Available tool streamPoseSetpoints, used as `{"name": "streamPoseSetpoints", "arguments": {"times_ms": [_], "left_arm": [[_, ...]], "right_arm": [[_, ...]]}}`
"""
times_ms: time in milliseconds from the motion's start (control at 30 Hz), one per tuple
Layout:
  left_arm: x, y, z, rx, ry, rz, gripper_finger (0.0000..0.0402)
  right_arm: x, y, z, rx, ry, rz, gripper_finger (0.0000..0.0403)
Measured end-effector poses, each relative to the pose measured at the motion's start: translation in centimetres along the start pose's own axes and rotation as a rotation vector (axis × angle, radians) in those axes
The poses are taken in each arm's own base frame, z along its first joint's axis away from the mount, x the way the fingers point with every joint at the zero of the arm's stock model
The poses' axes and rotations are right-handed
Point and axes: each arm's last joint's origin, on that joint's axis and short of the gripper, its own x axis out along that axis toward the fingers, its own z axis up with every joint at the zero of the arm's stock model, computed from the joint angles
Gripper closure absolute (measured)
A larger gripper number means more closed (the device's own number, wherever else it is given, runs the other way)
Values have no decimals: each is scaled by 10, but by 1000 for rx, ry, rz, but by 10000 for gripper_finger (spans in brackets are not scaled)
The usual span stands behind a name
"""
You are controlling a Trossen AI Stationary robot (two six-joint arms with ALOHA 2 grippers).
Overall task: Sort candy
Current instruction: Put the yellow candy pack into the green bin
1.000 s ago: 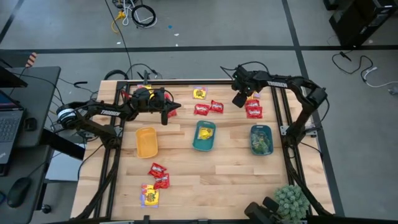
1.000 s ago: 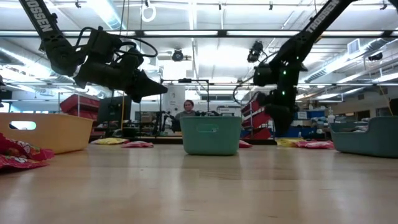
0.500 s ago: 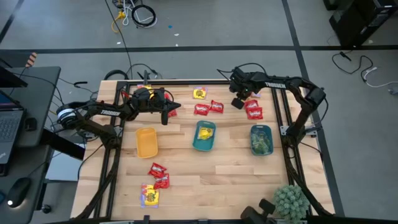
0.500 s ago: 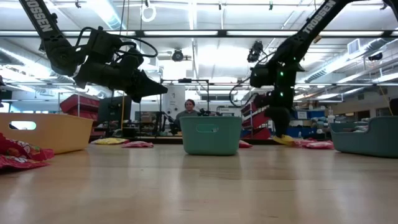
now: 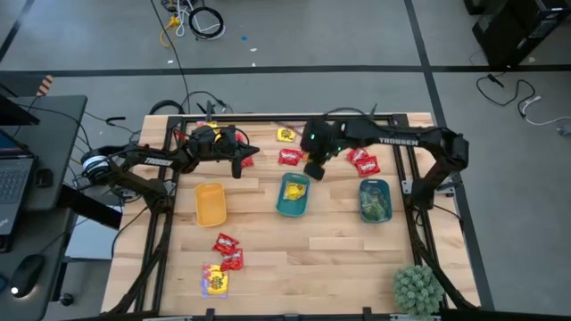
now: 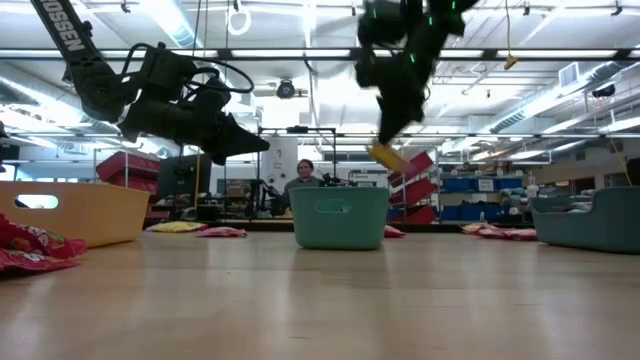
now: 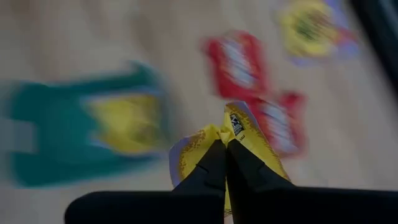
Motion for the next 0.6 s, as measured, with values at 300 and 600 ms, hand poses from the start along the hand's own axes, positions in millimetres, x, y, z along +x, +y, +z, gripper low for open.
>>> {"name": "streamPoseSetpoints", "arguments": {"times_ms": [300, 600], "left_arm": [[0, 1, 1, 3, -7, 23, 401], [0, 1, 1, 3, -8, 38, 401]], "right_arm": [[-1, 73, 4, 134, -48, 139, 403], [55, 91, -3, 267, 75, 110, 403]]}}
